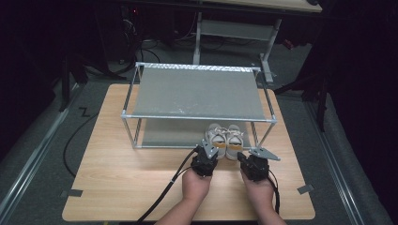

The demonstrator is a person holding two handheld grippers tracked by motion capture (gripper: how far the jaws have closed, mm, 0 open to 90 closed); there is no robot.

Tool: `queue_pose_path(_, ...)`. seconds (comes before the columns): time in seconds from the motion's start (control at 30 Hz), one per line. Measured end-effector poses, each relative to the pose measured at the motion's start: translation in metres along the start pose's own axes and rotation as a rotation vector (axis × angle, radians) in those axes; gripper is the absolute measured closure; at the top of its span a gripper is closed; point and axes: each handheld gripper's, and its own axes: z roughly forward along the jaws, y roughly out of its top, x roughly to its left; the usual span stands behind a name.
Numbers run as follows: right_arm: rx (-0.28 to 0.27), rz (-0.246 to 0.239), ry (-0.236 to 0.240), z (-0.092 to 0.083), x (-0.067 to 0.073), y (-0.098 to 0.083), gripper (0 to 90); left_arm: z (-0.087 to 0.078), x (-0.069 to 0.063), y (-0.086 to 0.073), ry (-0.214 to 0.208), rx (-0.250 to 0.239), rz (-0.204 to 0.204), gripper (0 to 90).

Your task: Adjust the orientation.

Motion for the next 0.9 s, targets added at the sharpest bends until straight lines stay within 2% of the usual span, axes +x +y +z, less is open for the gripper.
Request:
queue_pose_path(0.27, -0.006, 0.007, -0.014, 0.013, -0.004, 0.007, 89.9, 0.014, 0.006, 0.008, 0.020, 0.007, -0.001, 89.9)
queue_pose_path(0.37, -0.009, 0.010, -0.025, 0.020, -0.005, 0.010, 89.9, 0.023, 0.008, 0.013, 0.044, 0.006, 0.021, 89.9)
queue_pose_path(0.43, -0.006, 0.013, -0.035, 0.031, -0.007, 0.017, 89.9, 0.034, 0.014, 0.016, 0.058, 0.001, -0.006, 89.9)
queue_pose_path(0.53, -0.010, 0.014, -0.052, 0.040, -0.007, 0.021, 89.8, 0.041, 0.016, 0.018, 0.077, 0.001, -0.002, 89.9)
queue_pose_path(0.6, -0.005, 0.001, -0.073, 0.046, -0.006, 0.024, 89.8, 0.049, 0.019, 0.020, 0.083, 0.003, -0.016, 89.9)
queue_pose_path(0.63, 0.014, 0.001, -0.087, 0.053, -0.008, 0.028, 89.8, 0.053, 0.021, 0.021, 0.084, 0.003, -0.023, 89.9)
queue_pose_path(0.7, 0.015, 0.000, -0.094, 0.055, -0.009, 0.029, 89.8, 0.058, 0.022, 0.022, 0.084, 0.000, -0.036, 89.9)
queue_pose_path(0.77, 0.024, 0.016, -0.105, 0.060, -0.010, 0.031, 89.8, 0.062, 0.022, 0.024, 0.086, -0.001, -0.044, 89.9)
queue_pose_path(0.83, 0.028, 0.006, -0.121, 0.063, -0.010, 0.034, 89.8, 0.064, 0.022, 0.026, 0.095, 0.003, -0.024, 89.9)
queue_pose_path(0.9, 0.028, -0.004, -0.127, 0.064, -0.011, 0.035, 89.8, 0.066, 0.022, 0.026, 0.101, 0.000, -0.023, 89.9)
